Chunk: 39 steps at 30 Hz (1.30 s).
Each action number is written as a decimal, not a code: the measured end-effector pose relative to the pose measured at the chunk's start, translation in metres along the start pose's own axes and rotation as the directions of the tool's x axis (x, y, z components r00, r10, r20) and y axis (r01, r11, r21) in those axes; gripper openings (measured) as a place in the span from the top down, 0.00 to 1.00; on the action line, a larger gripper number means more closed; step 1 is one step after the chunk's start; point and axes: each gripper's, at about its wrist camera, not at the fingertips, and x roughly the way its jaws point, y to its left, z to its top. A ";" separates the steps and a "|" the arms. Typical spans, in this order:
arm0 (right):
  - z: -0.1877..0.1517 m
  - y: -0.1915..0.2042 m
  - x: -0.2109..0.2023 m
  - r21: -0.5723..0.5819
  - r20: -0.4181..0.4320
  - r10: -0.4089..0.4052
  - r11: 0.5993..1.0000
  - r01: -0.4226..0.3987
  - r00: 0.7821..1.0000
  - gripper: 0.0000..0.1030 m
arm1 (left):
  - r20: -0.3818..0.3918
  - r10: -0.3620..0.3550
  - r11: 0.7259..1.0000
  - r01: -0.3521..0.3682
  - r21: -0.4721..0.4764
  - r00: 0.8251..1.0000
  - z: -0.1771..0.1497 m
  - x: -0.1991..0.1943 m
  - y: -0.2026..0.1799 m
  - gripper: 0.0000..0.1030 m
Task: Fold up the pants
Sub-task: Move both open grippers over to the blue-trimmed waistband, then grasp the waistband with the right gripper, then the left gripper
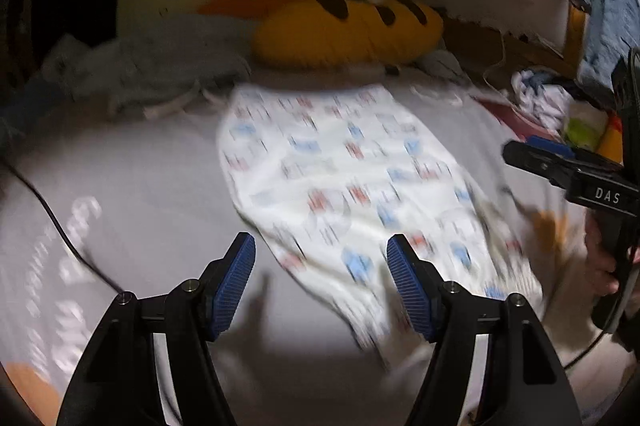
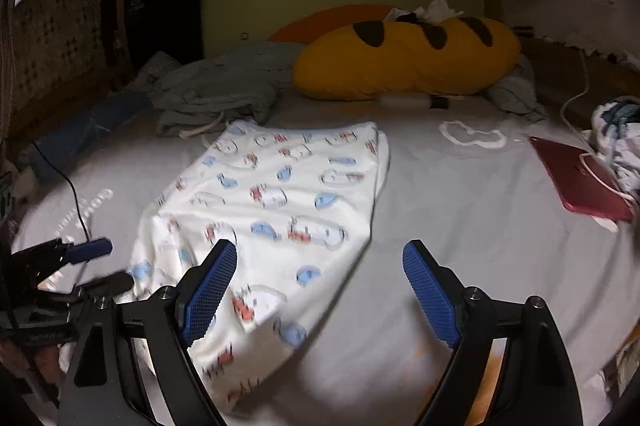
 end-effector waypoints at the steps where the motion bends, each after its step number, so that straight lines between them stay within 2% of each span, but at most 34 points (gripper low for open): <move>1: 0.013 -0.006 0.001 -0.006 0.013 -0.015 1.000 0.015 1.000 0.16 | 0.019 0.006 1.000 -0.006 -0.008 1.000 0.010 -0.002 0.005 0.34; 6: 0.063 -0.027 0.018 -0.022 0.066 -0.062 0.998 0.063 0.996 0.16 | 0.097 0.036 0.999 -0.034 -0.018 0.995 0.064 0.004 0.030 0.34; 9: 0.086 -0.046 0.041 0.046 0.034 -0.042 0.998 0.040 0.999 0.16 | 0.148 0.085 0.996 -0.083 -0.019 0.985 0.096 0.019 0.040 0.33; 15: 0.108 -0.078 0.094 0.193 -0.050 0.006 0.981 0.004 0.999 0.16 | 0.202 0.095 0.995 -0.086 -0.056 0.975 0.143 0.054 0.058 0.33; 19: 0.120 -0.088 0.123 0.212 -0.052 -0.021 0.977 0.031 0.998 0.16 | 0.252 0.099 0.993 -0.081 -0.082 0.963 0.170 0.079 0.065 0.31; 22: 0.128 -0.089 0.142 0.167 -0.016 -0.025 0.986 0.027 1.000 0.16 | 0.281 0.102 0.993 -0.083 -0.079 0.954 0.189 0.100 0.069 0.30; 24: 0.130 -0.088 0.158 0.118 0.002 -0.023 0.993 0.023 1.000 0.18 | 0.294 0.107 0.993 -0.090 -0.073 0.950 0.195 0.112 0.072 0.30; 26: 0.128 -0.086 0.172 0.068 0.003 -0.010 0.998 0.010 1.000 0.34 | 0.303 0.107 0.993 -0.088 -0.077 0.947 0.197 0.124 0.076 0.30; 29: 0.126 -0.082 0.198 0.005 -0.030 0.025 1.000 -0.025 0.999 0.46 | 0.302 0.099 0.993 -0.073 -0.096 0.948 0.184 0.144 0.086 0.27; 32: 0.122 -0.079 0.216 -0.019 -0.065 0.053 0.998 -0.054 0.996 0.47 | 0.267 0.098 0.992 -0.071 -0.109 0.959 0.163 0.165 0.095 0.27; 34: 0.120 -0.077 0.225 -0.031 -0.090 0.079 0.996 -0.082 0.993 0.47 | 0.189 0.115 0.990 -0.098 -0.099 0.975 0.158 0.181 0.100 0.27; 37: 0.114 -0.073 0.237 -0.062 -0.123 0.060 0.996 -0.068 0.991 0.47 | 0.197 0.131 0.987 -0.109 -0.120 0.972 0.159 0.177 0.105 0.27; 39: 0.113 -0.072 0.245 -0.064 -0.152 0.059 0.996 -0.069 0.987 0.57 | 0.196 0.124 0.985 -0.097 -0.143 0.973 0.159 0.176 0.110 0.27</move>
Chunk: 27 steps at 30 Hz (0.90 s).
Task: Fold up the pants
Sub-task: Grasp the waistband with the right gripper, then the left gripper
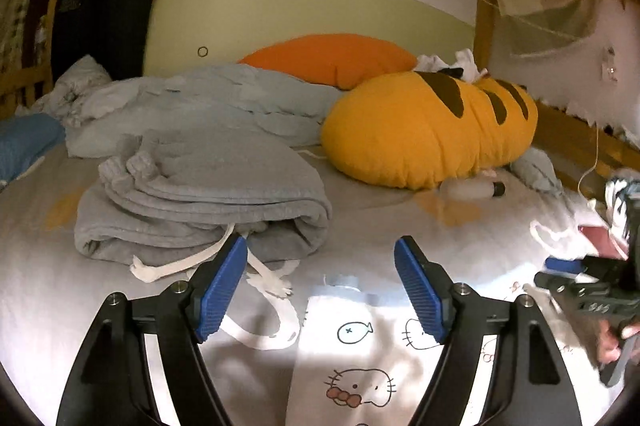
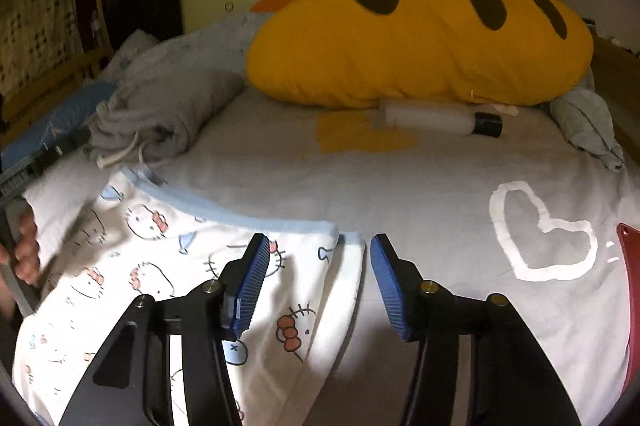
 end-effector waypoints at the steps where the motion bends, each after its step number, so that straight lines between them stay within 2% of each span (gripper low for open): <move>1: 0.000 0.000 0.003 0.003 -0.013 -0.002 1.000 0.002 1.000 0.62 | -0.006 -0.003 1.000 0.003 -0.009 1.000 -0.001 0.001 0.002 0.27; 3: 0.000 -0.001 0.009 0.004 -0.032 0.005 1.000 -0.005 0.999 0.71 | -0.024 0.009 1.000 -0.009 -0.016 1.000 -0.002 0.005 0.004 0.27; 5: -0.001 0.002 0.012 -0.009 -0.044 0.019 1.000 -0.019 0.999 0.89 | -0.038 0.013 1.000 -0.014 -0.022 0.999 -0.003 0.008 0.005 0.27; 7: -0.001 0.004 0.011 -0.019 -0.036 0.004 1.000 -0.005 0.999 0.95 | -0.041 0.013 1.000 -0.014 -0.027 0.999 -0.003 0.009 0.006 0.27; 13: 0.004 -0.006 0.004 0.029 0.000 -0.095 0.995 0.095 0.995 0.98 | -0.051 0.017 0.999 -0.019 -0.050 0.999 -0.004 0.012 0.013 0.27; 15: 0.004 -0.011 0.005 0.028 -0.002 -0.160 0.987 0.160 0.987 0.99 | -0.061 0.011 0.997 -0.015 -0.069 0.998 -0.004 0.014 0.017 0.27; 17: 0.004 -0.021 0.005 0.055 -0.014 -0.130 0.990 0.130 0.991 0.99 | -0.070 -0.001 0.996 -0.005 -0.084 0.998 -0.004 0.016 0.021 0.27; 19: 0.003 -0.027 0.004 0.088 -0.025 -0.050 0.995 0.052 0.998 0.99 | -0.101 -0.047 0.995 0.037 -0.097 0.994 -0.005 0.020 0.025 0.27; 21: 0.002 -0.031 0.005 0.104 -0.054 -0.007 0.994 0.013 0.999 0.96 | -0.138 -0.097 0.990 0.081 -0.115 0.986 -0.007 0.026 0.027 0.27; 22: 0.001 -0.032 0.005 0.110 -0.065 0.000 0.994 0.008 0.998 0.89 | -0.158 -0.121 0.986 0.101 -0.129 0.980 -0.009 0.029 0.028 0.27; 23: -0.001 -0.033 0.006 0.116 -0.070 0.006 0.993 0.003 0.998 0.75 | -0.177 -0.139 0.983 0.114 -0.142 0.974 -0.011 0.032 0.029 0.27; 24: -0.002 -0.034 0.006 0.119 -0.072 0.007 0.993 0.001 0.997 0.67 | -0.199 -0.153 0.980 0.123 -0.155 0.968 -0.012 0.036 0.030 0.27; 25: -0.003 -0.035 0.006 0.124 -0.072 0.008 0.992 0.001 0.997 0.50 | -0.219 -0.159 0.978 0.123 -0.167 0.963 -0.014 0.039 0.031 0.27; 26: -0.004 -0.035 0.005 0.129 -0.069 0.013 0.992 -0.004 0.998 0.43 | -0.236 -0.158 0.977 0.118 -0.175 0.959 -0.016 0.041 0.033 0.27; 27: -0.005 -0.037 0.004 0.141 -0.067 0.034 0.990 -0.024 0.997 0.43 | -0.254 -0.157 0.977 0.111 -0.184 0.954 -0.018 0.044 0.034 0.27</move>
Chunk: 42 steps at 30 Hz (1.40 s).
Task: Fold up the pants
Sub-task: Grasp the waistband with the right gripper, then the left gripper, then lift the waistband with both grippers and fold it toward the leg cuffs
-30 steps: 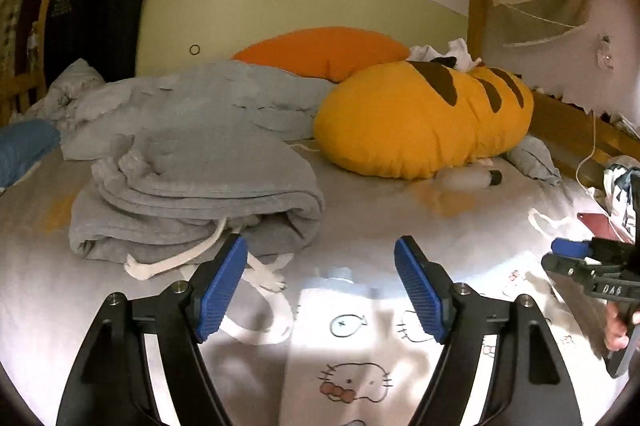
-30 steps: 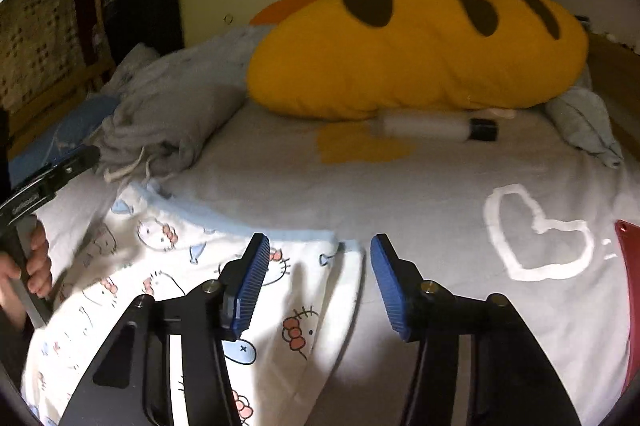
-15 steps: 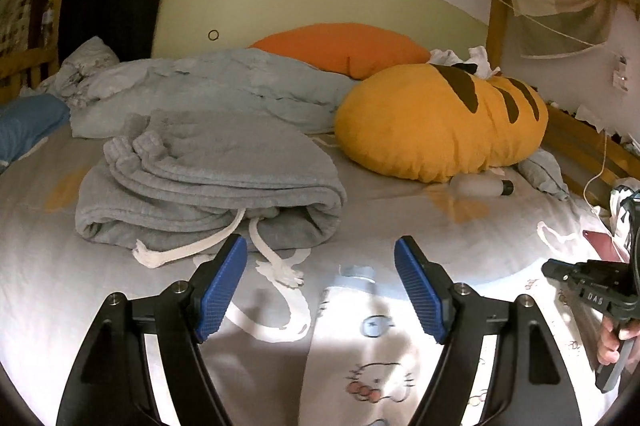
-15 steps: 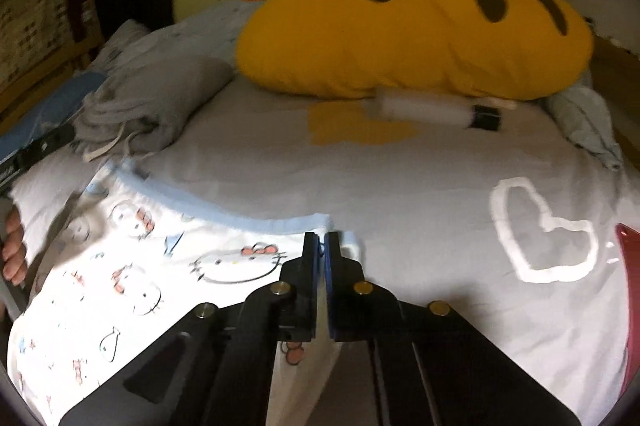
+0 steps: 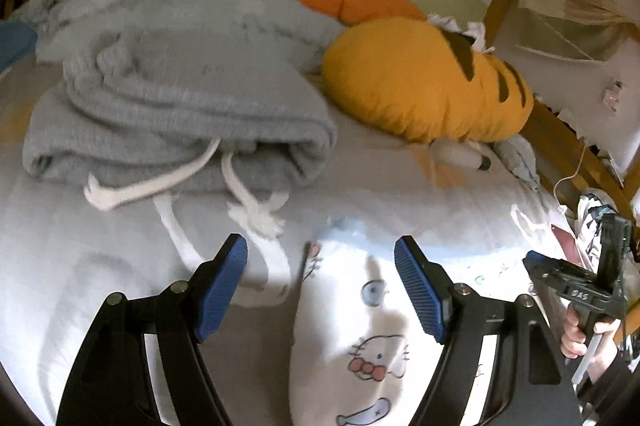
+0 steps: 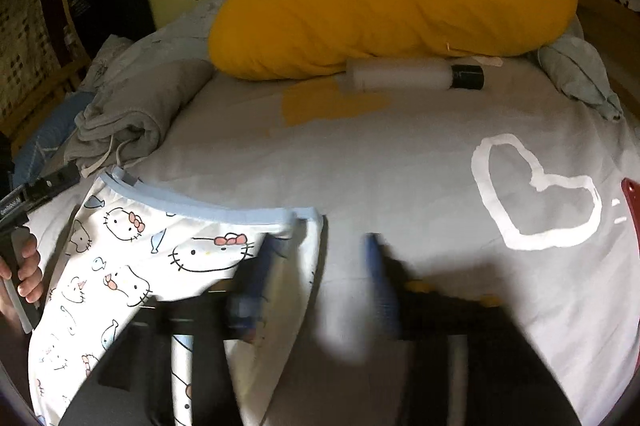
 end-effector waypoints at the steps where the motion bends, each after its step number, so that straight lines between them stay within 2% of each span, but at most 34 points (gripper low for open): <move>1: 0.000 -0.003 0.000 0.016 -0.013 0.036 0.999 -0.036 0.999 0.43 | -0.019 0.002 1.000 -0.002 -0.013 1.000 -0.001 0.003 0.003 0.27; 4: -0.004 -0.010 0.008 0.058 -0.071 0.138 0.989 -0.134 0.988 0.43 | -0.076 -0.034 0.998 0.029 -0.062 0.997 -0.003 0.011 0.012 0.27; 7: -0.007 -0.010 0.016 0.057 -0.094 0.169 0.985 -0.164 0.981 0.43 | -0.135 -0.112 0.990 0.098 -0.102 0.985 -0.007 0.021 0.016 0.28; 9: -0.006 -0.008 0.018 0.057 -0.099 0.201 0.979 -0.196 0.975 0.43 | -0.164 -0.148 0.986 0.132 -0.101 0.975 -0.009 0.028 0.014 0.28; 13: -0.003 -0.003 0.033 0.071 -0.128 0.293 0.956 -0.285 0.948 0.43 | -0.193 -0.198 0.979 0.183 -0.095 0.961 -0.008 0.041 0.010 0.29; 14: -0.003 -0.002 0.034 0.074 -0.128 0.304 0.952 -0.297 0.944 0.43 | -0.193 -0.211 0.976 0.194 -0.103 0.958 -0.005 0.044 0.011 0.31; 15: -0.002 -0.002 0.037 0.082 -0.125 0.321 0.946 -0.313 0.939 0.43 | -0.191 -0.230 0.971 0.212 -0.113 0.954 -0.004 0.046 0.012 0.39; 16: 0.000 -0.002 0.040 0.097 -0.123 0.343 0.938 -0.333 0.931 0.43 | -0.191 -0.259 0.963 0.238 -0.130 0.947 -0.002 0.049 0.014 0.47; 18: 0.000 -0.004 0.044 0.121 -0.122 0.369 0.927 -0.355 0.922 0.47 | -0.193 -0.328 0.939 0.296 -0.177 0.925 -0.001 0.055 0.019 0.56; 20: 0.001 -0.007 0.047 0.149 -0.120 0.391 0.916 -0.372 0.913 0.54 | -0.194 -0.363 0.923 0.324 -0.205 0.911 0.000 0.059 0.021 0.57; 24: 0.004 -0.009 0.053 0.193 -0.112 0.406 0.904 -0.381 0.907 0.64 | -0.201 -0.352 0.930 0.316 -0.188 0.914 0.002 0.064 0.014 0.57; 25: 0.005 -0.008 0.054 0.198 -0.110 0.407 0.903 -0.382 0.907 0.67 | -0.204 -0.347 0.932 0.313 -0.181 0.916 0.002 0.065 0.012 0.57; 26: 0.005 -0.007 0.056 0.200 -0.111 0.409 0.902 -0.382 0.906 0.76 | -0.204 -0.343 0.934 0.311 -0.176 0.917 0.003 0.065 0.012 0.57; 27: 0.005 -0.007 0.056 0.200 -0.115 0.409 0.902 -0.382 0.905 0.84 | -0.202 -0.338 0.936 0.307 -0.172 0.919 0.002 0.065 0.011 0.63; 28: 0.005 -0.006 0.056 0.197 -0.117 0.410 0.902 -0.384 0.904 0.92 | -0.200 -0.344 0.934 0.313 -0.171 0.918 0.002 0.064 0.010 0.86; 29: 0.005 -0.004 0.054 0.182 -0.112 0.410 0.904 -0.387 0.905 0.95 | -0.201 -0.357 0.929 0.325 -0.176 0.912 0.002 0.064 0.010 0.93; 30: 0.006 -0.001 0.051 0.162 -0.103 0.398 0.911 -0.379 0.912 0.95 | -0.194 -0.358 0.929 0.328 -0.172 0.913 0.002 0.064 0.009 0.93; 32: 0.009 0.006 0.039 0.111 -0.053 0.366 0.927 -0.359 0.929 0.96 | -0.161 -0.341 0.937 0.322 -0.133 0.926 0.005 0.056 0.004 0.93; 35: 0.016 0.014 0.025 0.068 -0.002 0.349 0.935 -0.348 0.937 0.96 | -0.088 -0.318 0.948 0.313 -0.063 0.944 0.010 0.038 -0.005 0.94; 38: 0.018 0.025 0.010 0.023 0.027 0.317 0.948 -0.317 0.948 0.96 | -0.021 -0.322 0.947 0.322 0.006 0.947 0.015 0.016 -0.015 0.94; 42: 0.019 0.031 -0.018 -0.001 0.065 0.328 0.945 -0.328 0.943 0.96 | 0.034 -0.330 0.943 0.328 0.059 0.943 0.016 -0.012 -0.024 0.94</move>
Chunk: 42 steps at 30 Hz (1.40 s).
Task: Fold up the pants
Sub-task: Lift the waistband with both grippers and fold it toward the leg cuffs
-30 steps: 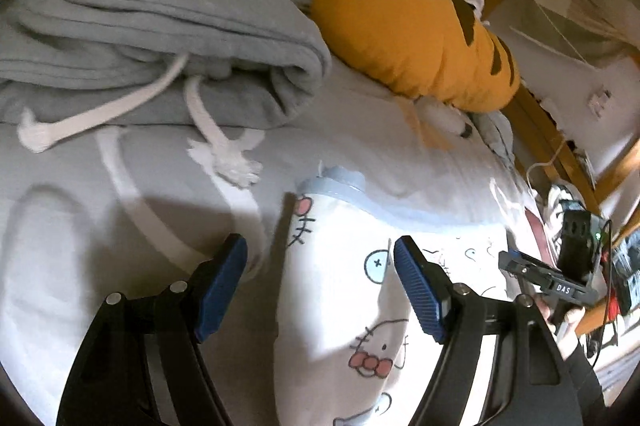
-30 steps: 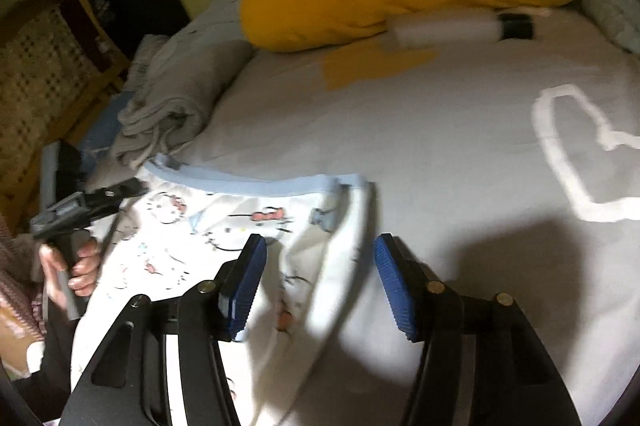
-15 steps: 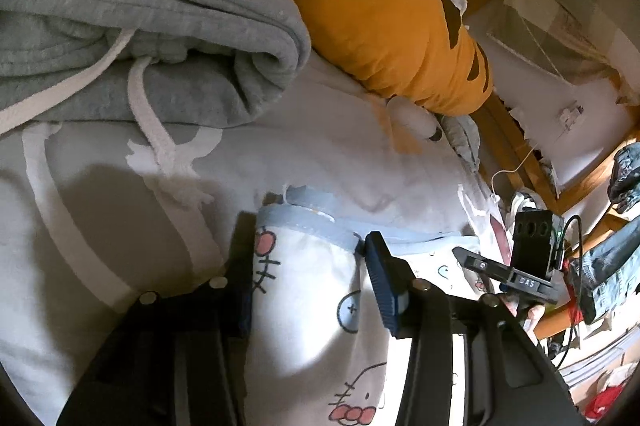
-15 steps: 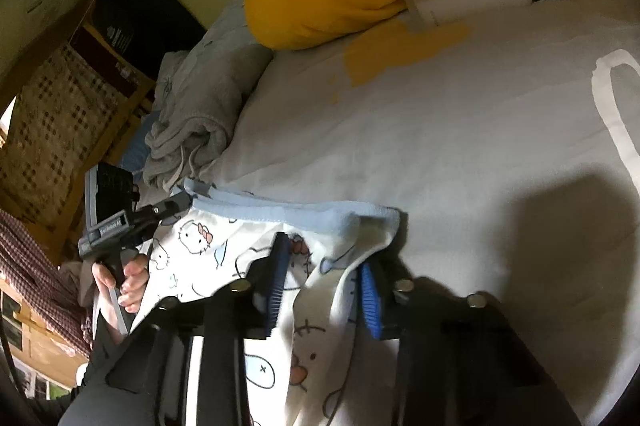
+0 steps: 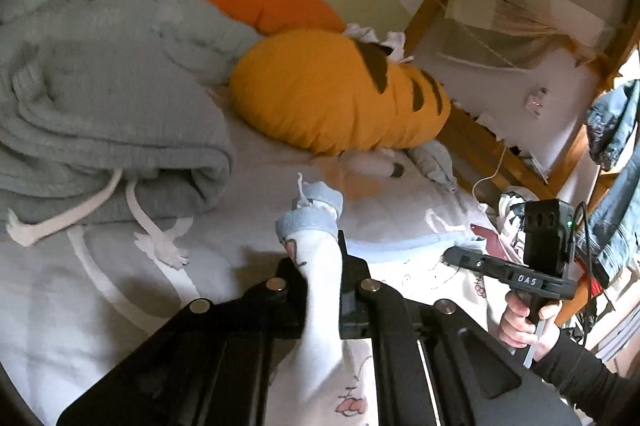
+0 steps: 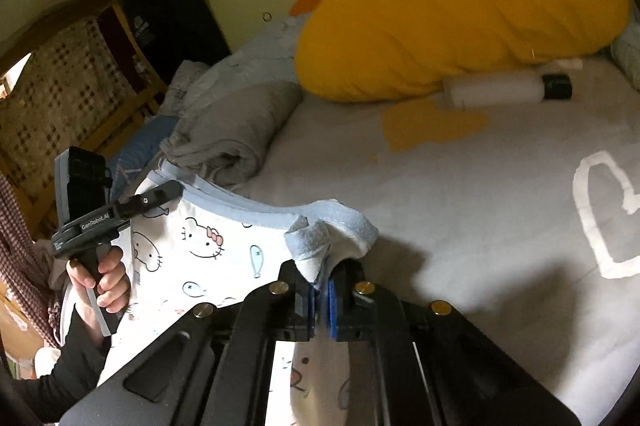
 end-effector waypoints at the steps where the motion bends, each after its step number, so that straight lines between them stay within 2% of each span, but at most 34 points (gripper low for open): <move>1: 0.000 0.003 -0.010 -0.006 0.015 0.009 1.000 -0.009 1.000 0.96 | 0.011 -0.001 1.000 0.001 0.009 1.000 -0.001 -0.006 -0.004 0.94; 8: -0.001 0.040 -0.086 -0.074 0.116 0.049 0.996 -0.041 0.992 0.96 | 0.068 -0.014 0.995 0.007 0.101 0.998 -0.007 -0.051 -0.044 0.94; 14: -0.036 0.065 -0.111 -0.100 0.081 0.045 0.994 -0.036 0.996 0.96 | 0.010 0.007 0.996 -0.008 0.088 1.000 -0.020 -0.088 -0.061 0.94; 20: -0.069 0.075 -0.123 -0.084 0.049 0.031 0.996 -0.027 0.998 0.96 | -0.021 0.033 0.997 -0.031 0.065 0.999 -0.050 -0.119 -0.078 0.93; 26: -0.092 0.072 -0.119 -0.035 -0.014 -0.025 0.999 0.024 1.000 0.96 | -0.066 0.109 0.993 -0.105 0.053 0.992 -0.082 -0.111 -0.082 0.93; 30: -0.101 0.068 -0.113 -0.029 -0.054 -0.080 0.996 0.079 0.995 0.96 | -0.095 0.157 0.985 -0.149 0.087 0.983 -0.095 -0.101 -0.083 0.92; 35: -0.109 0.056 -0.088 -0.018 -0.141 -0.184 0.983 0.183 0.973 0.96 | -0.123 0.240 0.967 -0.226 0.119 0.963 -0.104 -0.076 -0.075 0.90; 38: -0.112 0.049 -0.077 0.001 -0.187 -0.200 0.979 0.204 0.962 0.96 | -0.151 0.280 0.956 -0.262 0.128 0.948 -0.112 -0.063 -0.063 0.86; 42: -0.120 0.040 -0.063 0.010 -0.259 -0.245 0.967 0.256 0.934 0.96 | -0.179 0.292 0.955 -0.278 0.101 0.939 -0.124 -0.058 -0.048 0.77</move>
